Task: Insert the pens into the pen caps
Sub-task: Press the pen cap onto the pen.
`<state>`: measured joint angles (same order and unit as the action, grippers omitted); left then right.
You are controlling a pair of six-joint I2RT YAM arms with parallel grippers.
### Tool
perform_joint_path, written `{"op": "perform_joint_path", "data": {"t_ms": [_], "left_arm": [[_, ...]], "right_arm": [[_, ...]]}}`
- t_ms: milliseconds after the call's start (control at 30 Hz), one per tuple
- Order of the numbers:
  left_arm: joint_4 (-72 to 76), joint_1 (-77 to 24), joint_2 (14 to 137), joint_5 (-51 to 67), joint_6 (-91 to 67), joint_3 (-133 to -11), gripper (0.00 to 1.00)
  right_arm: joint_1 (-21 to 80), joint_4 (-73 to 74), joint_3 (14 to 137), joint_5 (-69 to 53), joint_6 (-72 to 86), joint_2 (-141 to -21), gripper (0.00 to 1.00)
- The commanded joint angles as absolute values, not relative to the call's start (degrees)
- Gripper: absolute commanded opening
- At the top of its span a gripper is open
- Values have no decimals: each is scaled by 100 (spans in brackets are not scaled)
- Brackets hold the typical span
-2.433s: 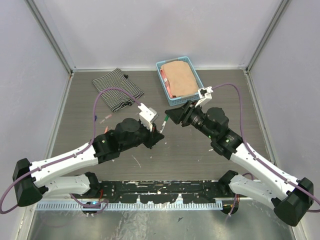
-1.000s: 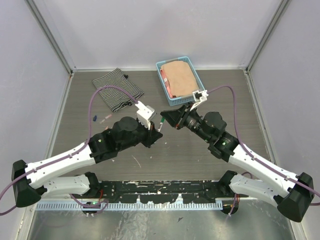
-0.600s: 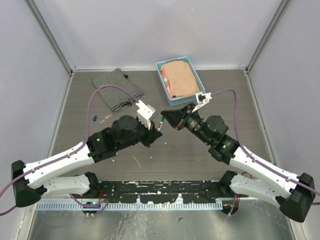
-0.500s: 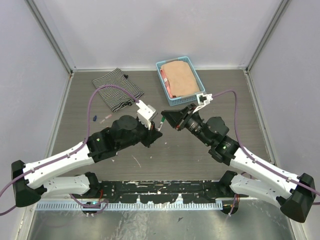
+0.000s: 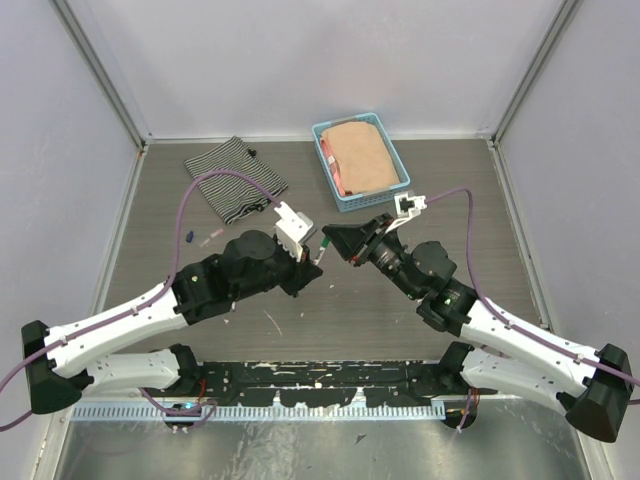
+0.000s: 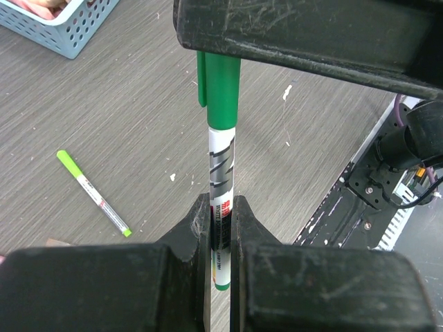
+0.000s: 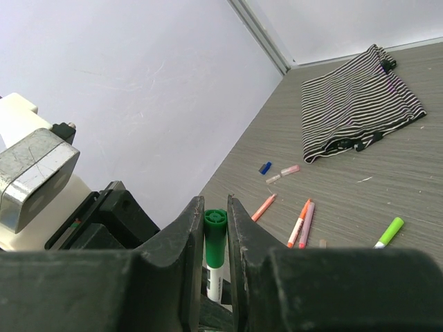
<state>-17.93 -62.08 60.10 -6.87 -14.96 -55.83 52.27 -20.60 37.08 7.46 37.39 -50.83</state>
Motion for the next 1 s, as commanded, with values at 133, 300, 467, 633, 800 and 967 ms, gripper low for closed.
{"op": "perform_joint_path", "data": {"t_ms": [133, 300, 467, 633, 800, 967], "left_arm": [[98, -6135, 5912, -985, -1338, -6379, 0], [81, -6135, 5937, -958, -1293, -6452, 0], [70, -6138, 5934, -965, -1280, -6456, 0], [138, -6139, 5895, -984, -1287, -6445, 0], [279, -6135, 5861, -988, -1271, -6451, 0], [300, -6135, 5790, -1023, -1232, -6410, 0]], "right_arm": [[5802, -673, 3236, -492, 3789, -5266, 0], [5945, -378, 3237, -228, 3595, -5321, 0], [6142, -58, 3394, 159, 3377, -5364, 0], [6261, -382, 3307, -46, 3541, -5508, 0], [6460, -673, 3249, -140, 3698, -5741, 0], [6498, -550, 3350, 28, 3657, -5602, 0]]}}
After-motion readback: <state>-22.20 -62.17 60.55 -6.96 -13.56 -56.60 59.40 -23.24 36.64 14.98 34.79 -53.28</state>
